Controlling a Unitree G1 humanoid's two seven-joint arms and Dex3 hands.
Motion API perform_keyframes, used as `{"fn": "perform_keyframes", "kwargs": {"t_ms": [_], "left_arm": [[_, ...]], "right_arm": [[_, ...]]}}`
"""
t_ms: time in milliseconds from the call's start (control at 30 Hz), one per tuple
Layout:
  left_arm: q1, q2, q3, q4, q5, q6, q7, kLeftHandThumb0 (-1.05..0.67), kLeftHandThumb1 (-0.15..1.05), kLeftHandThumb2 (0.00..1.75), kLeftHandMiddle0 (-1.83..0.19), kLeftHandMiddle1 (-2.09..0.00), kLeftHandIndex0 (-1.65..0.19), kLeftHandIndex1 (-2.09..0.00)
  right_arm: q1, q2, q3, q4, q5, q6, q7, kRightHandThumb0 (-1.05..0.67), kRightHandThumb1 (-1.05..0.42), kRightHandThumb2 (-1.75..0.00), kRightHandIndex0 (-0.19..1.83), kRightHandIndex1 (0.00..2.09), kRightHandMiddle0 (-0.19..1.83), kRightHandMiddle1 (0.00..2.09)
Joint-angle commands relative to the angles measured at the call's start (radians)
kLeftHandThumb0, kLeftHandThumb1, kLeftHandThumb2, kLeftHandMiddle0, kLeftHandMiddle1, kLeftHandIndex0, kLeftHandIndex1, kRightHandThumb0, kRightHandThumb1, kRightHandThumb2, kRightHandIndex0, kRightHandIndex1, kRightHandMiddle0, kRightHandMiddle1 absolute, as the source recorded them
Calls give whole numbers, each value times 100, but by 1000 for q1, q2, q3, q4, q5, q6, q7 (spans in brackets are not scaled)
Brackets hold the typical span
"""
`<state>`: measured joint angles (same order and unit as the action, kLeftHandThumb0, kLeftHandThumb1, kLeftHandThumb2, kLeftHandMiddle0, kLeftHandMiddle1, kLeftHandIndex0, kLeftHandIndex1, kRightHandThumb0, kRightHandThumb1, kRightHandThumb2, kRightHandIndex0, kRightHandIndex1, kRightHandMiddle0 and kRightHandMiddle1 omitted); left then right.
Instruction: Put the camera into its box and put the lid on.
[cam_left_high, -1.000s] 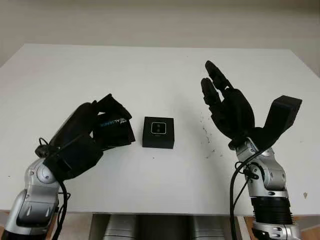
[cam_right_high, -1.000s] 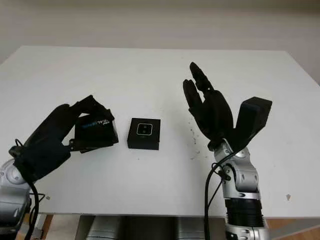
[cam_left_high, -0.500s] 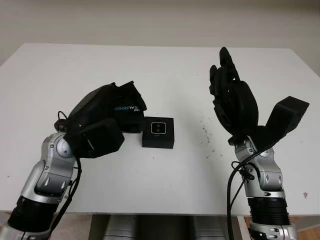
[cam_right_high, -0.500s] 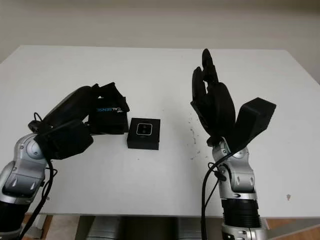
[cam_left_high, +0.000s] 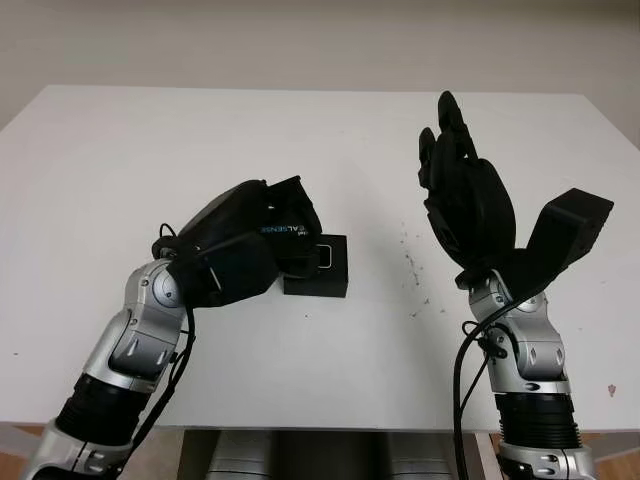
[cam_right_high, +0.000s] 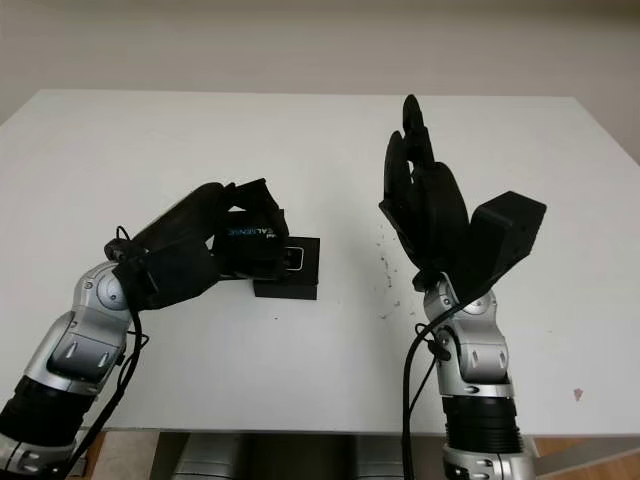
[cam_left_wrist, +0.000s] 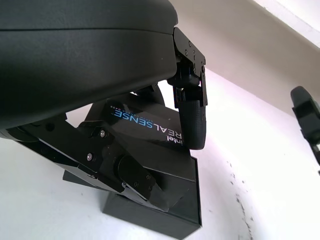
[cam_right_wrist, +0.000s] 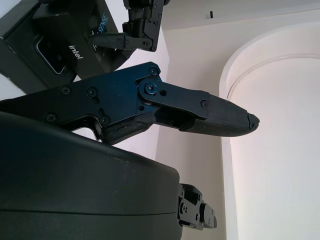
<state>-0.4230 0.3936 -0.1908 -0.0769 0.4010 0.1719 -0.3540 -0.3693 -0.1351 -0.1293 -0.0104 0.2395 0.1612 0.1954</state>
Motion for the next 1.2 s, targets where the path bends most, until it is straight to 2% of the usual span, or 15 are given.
{"fn": "perform_keyframes", "kwargs": {"t_ms": [0, 300, 667, 933, 1167], "left_arm": [[-29, -6, -2, -1, -7, 3, -2, -10, 94, 5, -42, -157, -28, -156], [-21, -36, -10, 23, -18, -14, 15, -8, 95, 6, -39, -154, -25, -156], [-48, -69, -54, 92, 25, -55, 71, -5, 95, 5, -34, -163, -23, -160], [-67, -82, -87, 144, 58, -104, 97, -4, 94, 5, -32, -153, -25, -159], [-68, -96, -96, 156, 53, -99, 89, -2, 95, 6, -34, -149, -24, -154]], "right_arm": [[-19, -10, 3, -19, -2, 7, 2, -79, -105, -65, -19, 0, -19, 0], [-16, -18, 14, -31, -9, 50, -2, -75, -105, -61, -19, 0, -19, 0], [-7, -13, 16, -39, -7, 57, -10, -77, -105, -61, -19, 0, -19, 0], [-1, -11, 17, -51, -4, 69, -16, -77, -105, -61, -19, 0, -19, 0], [0, -6, 18, -53, -4, 77, -26, -76, -105, -61, -19, 0, -19, 0]]}}
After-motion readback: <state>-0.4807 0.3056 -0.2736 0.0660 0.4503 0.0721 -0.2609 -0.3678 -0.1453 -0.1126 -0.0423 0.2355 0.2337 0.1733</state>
